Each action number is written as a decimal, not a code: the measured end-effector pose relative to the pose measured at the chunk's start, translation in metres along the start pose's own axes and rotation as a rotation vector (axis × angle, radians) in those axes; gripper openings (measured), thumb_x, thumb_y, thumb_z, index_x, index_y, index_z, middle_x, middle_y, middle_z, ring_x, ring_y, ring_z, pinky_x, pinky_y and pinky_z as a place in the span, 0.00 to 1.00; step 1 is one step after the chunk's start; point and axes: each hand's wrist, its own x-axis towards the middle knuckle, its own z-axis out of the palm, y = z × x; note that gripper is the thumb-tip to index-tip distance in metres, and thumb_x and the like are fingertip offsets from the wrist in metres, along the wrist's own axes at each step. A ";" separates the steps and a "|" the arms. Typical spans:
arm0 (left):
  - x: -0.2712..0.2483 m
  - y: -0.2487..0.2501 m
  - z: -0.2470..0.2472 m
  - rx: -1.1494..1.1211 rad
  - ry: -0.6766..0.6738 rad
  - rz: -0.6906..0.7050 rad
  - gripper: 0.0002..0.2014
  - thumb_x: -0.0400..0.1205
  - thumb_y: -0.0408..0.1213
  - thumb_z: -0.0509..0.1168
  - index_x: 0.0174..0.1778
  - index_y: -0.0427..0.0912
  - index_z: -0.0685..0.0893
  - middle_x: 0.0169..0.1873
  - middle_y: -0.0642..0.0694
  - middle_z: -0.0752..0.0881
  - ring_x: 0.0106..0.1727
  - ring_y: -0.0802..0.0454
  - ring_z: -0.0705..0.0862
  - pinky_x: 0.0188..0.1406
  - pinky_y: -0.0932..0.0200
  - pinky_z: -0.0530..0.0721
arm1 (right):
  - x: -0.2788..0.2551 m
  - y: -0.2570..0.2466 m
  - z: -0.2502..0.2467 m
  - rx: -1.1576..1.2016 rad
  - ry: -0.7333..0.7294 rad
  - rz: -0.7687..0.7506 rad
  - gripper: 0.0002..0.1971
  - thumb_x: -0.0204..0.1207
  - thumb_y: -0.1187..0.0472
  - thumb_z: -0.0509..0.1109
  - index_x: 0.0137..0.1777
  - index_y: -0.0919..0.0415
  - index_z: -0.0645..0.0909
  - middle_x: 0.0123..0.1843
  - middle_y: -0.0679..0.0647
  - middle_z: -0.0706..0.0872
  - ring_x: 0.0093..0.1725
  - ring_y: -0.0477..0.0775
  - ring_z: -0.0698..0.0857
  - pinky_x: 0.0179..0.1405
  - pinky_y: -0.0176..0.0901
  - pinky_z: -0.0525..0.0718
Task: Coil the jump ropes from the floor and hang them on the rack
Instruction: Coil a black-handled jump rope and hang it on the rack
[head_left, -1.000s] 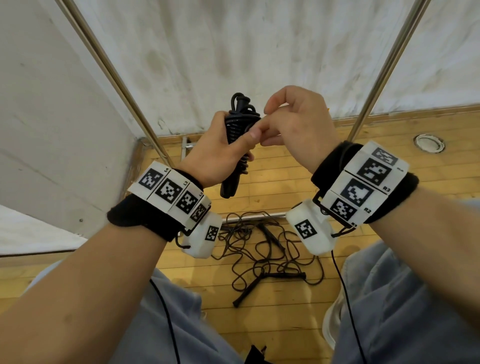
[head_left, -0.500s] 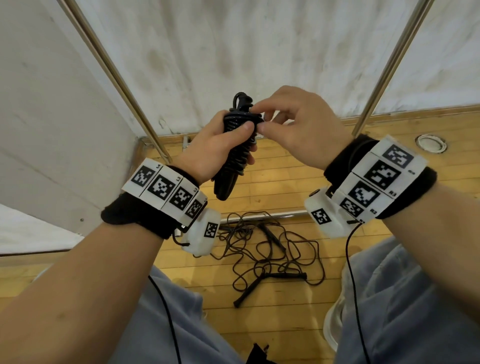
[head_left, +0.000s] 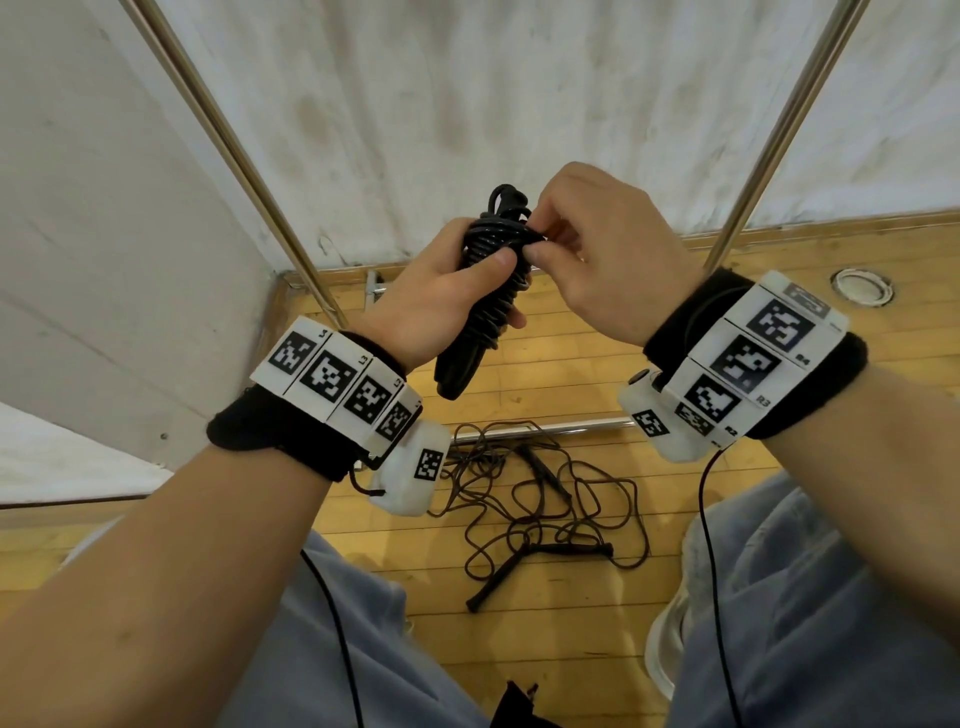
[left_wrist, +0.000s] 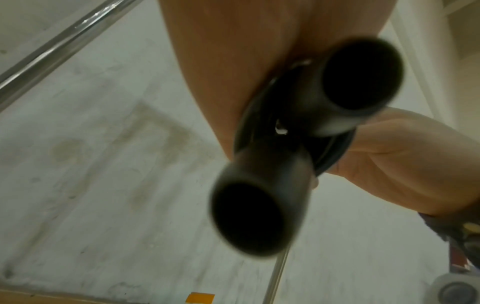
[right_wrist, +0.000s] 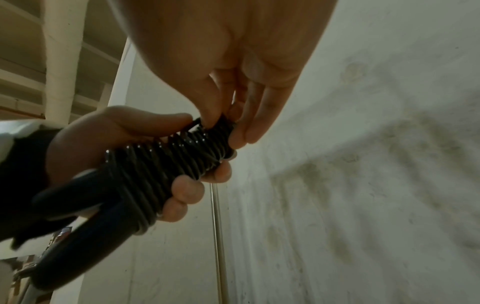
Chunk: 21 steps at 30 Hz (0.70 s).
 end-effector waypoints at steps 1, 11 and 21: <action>0.000 -0.001 0.001 0.007 0.002 0.008 0.14 0.87 0.34 0.56 0.68 0.36 0.68 0.49 0.39 0.83 0.38 0.44 0.87 0.35 0.51 0.84 | -0.001 0.000 0.001 -0.008 0.006 -0.009 0.02 0.76 0.64 0.67 0.46 0.62 0.77 0.47 0.48 0.73 0.42 0.50 0.77 0.45 0.43 0.78; 0.001 -0.003 0.002 0.021 0.071 0.062 0.12 0.87 0.37 0.58 0.65 0.40 0.68 0.55 0.34 0.82 0.41 0.47 0.89 0.40 0.47 0.86 | -0.001 -0.005 0.010 0.002 0.238 -0.008 0.08 0.74 0.62 0.70 0.47 0.65 0.87 0.45 0.57 0.86 0.41 0.53 0.84 0.46 0.51 0.85; 0.000 -0.004 0.002 0.001 0.065 0.019 0.14 0.87 0.30 0.56 0.69 0.39 0.68 0.48 0.41 0.82 0.43 0.48 0.87 0.38 0.48 0.84 | -0.001 -0.002 0.010 -0.028 0.122 -0.007 0.04 0.71 0.62 0.68 0.40 0.64 0.82 0.40 0.48 0.77 0.36 0.49 0.78 0.40 0.46 0.82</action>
